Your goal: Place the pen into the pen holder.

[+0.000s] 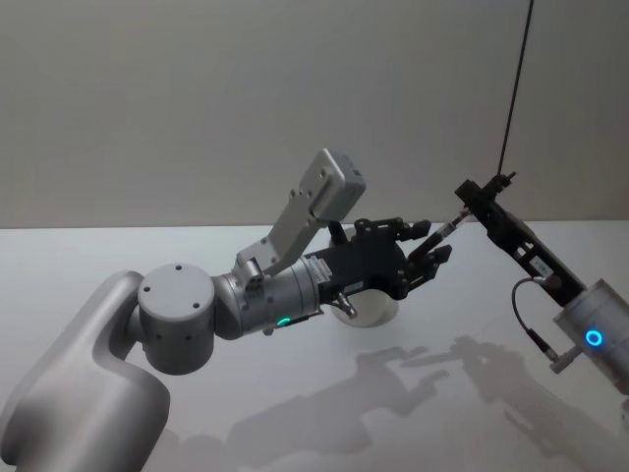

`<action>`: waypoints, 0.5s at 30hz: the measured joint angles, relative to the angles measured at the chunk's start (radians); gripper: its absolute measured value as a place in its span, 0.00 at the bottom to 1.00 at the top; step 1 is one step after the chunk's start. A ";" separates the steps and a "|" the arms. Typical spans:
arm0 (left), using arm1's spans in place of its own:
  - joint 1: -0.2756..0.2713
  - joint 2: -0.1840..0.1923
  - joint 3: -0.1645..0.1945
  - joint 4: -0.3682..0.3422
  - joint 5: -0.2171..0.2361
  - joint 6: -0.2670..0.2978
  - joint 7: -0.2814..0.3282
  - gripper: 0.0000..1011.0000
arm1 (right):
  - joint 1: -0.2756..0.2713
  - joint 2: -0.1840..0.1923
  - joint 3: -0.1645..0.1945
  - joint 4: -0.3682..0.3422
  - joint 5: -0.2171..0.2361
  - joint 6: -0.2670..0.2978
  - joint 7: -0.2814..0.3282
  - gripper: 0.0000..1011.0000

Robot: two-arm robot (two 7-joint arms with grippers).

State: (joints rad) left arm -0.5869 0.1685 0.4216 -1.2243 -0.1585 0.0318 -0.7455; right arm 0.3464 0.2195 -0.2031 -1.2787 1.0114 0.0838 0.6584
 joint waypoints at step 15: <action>0.000 -0.001 0.000 -0.001 -0.002 -0.003 0.000 0.86 | 0.013 0.002 -0.005 0.017 -0.016 -0.009 0.000 0.13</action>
State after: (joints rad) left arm -0.5873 0.1677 0.4217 -1.2248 -0.1605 0.0290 -0.7460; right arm 0.3592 0.2211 -0.2083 -1.2612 0.9954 0.0752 0.6587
